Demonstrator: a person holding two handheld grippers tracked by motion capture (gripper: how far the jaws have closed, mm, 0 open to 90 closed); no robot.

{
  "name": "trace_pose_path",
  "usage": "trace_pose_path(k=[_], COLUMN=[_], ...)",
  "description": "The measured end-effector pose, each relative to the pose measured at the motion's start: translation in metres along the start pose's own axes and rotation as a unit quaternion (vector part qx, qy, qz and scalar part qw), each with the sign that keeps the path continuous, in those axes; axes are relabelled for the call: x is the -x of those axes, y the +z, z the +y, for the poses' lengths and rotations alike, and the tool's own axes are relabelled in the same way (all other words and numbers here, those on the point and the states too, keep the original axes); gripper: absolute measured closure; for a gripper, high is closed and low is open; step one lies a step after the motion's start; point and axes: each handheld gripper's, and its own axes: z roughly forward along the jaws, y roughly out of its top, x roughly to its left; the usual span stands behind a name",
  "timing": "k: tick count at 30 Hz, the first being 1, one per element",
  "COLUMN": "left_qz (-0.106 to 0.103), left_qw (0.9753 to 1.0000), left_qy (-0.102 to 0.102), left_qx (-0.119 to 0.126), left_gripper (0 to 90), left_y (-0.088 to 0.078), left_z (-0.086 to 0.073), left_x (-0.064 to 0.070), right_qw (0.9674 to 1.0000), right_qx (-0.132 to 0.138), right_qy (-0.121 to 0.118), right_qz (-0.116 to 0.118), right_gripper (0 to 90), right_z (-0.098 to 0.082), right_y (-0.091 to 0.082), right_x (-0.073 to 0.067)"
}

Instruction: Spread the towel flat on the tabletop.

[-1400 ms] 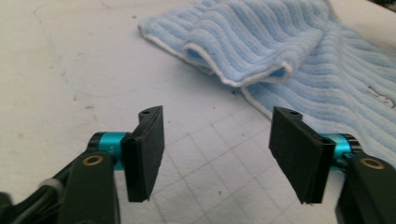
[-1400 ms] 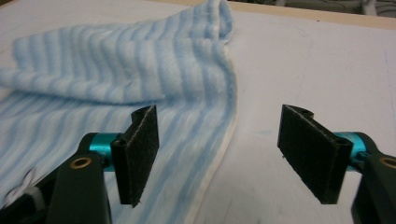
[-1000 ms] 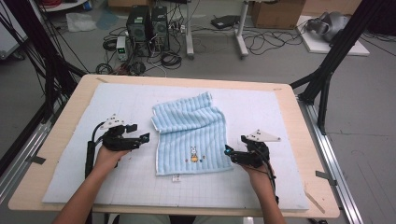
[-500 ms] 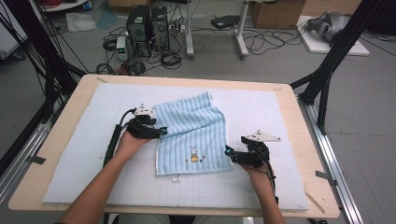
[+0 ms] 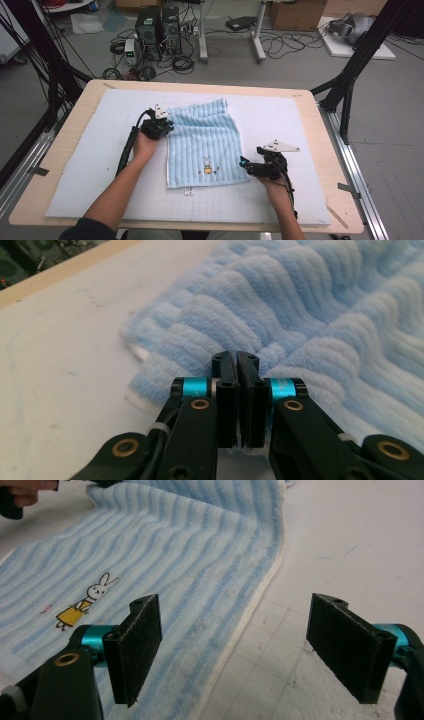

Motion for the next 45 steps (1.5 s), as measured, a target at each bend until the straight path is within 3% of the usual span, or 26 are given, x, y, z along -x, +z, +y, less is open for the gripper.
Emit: trace_pose_path(k=[3,7,9,10,12,14,19,22,24,25,29,31,32,37,40,42,45], left_qz=[0.017,0.023,0.011,0.004,0.0,-0.022,-0.042,-0.053,-0.059,-0.08,-0.092,-0.105,-0.123,-0.15,-0.149,-0.156,-0.153], left_qw=[0.9998,0.9983,0.9965,0.9957,0.9949,0.992,0.9912,0.9914,0.9913,0.9903,0.9899,0.9885,0.9871,0.9836,0.9844,0.9835,0.9847], left_qy=[-0.007,-0.052,-0.081,-0.091,-0.099,-0.119,-0.114,-0.104,-0.102,-0.096,-0.09,-0.089,-0.088,-0.095,-0.089,-0.089,-0.084], left_qx=[0.002,0.015,0.019,0.018,0.02,0.037,0.053,0.058,0.059,0.059,0.06,0.062,0.052,0.03,0.027,0.02,0.003], left_gripper=[86.9,83.1,59.0,51.1,41.4,36.2,23.5,23.2,22.8,22.7,27.1,28.9,32.5,38.9,39.4,39.4,37.7], left_y=[0.008,0.015,0.014,0.012,0.01,-0.001,-0.018,-0.039,-0.045,-0.055,-0.072,-0.082,-0.09,-0.098,-0.102,-0.106,-0.105], left_z=[0.007,0.005,0.003,0.003,0.002,-0.002,-0.013,-0.025,-0.029,-0.036,-0.046,-0.054,-0.062,-0.081,-0.082,-0.08,-0.078], left_x=[-0.012,-0.026,-0.028,-0.03,-0.032,-0.034,-0.028,-0.015,-0.011,-0.005,0.003,0.009,0.014,0.029,0.034,0.042,0.048], right_qw=[1.0,1.0,1.0,1.0,1.0,1.0,1.0,1.0,1.0,1.0,0.9999,0.9997,0.9996,0.9995,0.9995,0.9995,0.9992], right_qx=[0.0,-0.002,-0.001,-0.001,-0.001,-0.003,-0.001,-0.002,-0.002,-0.006,-0.013,-0.016,-0.019,-0.027,-0.031,-0.031,-0.038], right_qy=[0.002,-0.003,-0.002,-0.001,0.0,0.0,0.001,-0.002,-0.002,-0.002,-0.01,-0.017,-0.02,-0.01,-0.009,-0.005,-0.009], right_qz=[0.003,0.006,0.004,0.005,0.003,0.002,0.0,-0.002,-0.003,-0.001,0.003,0.002,-0.003,-0.008,-0.008,-0.006,-0.006], right_gripper=[21.6,21.8,21.8,21.8,21.7,21.8,22.8,25.8,27.3,33.4,42.5,48.3,51.8,53.9,53.0,50.9,55.3], right_z=[0.0,0.0,0.0,0.0,0.0,0.0,-0.002,-0.004,-0.006,-0.01,-0.015,-0.018,-0.019,-0.021,-0.021,-0.018,-0.013], right_y=[0.001,0.003,0.003,0.003,0.003,0.003,0.0,-0.003,-0.004,-0.005,-0.01,-0.013,-0.016,-0.019,-0.018,-0.015,-0.01], right_x=[-0.003,-0.004,-0.003,-0.002,-0.002,-0.002,-0.002,-0.003,-0.004,-0.005,-0.011,-0.016,-0.02,-0.025,-0.024,-0.021,-0.017])
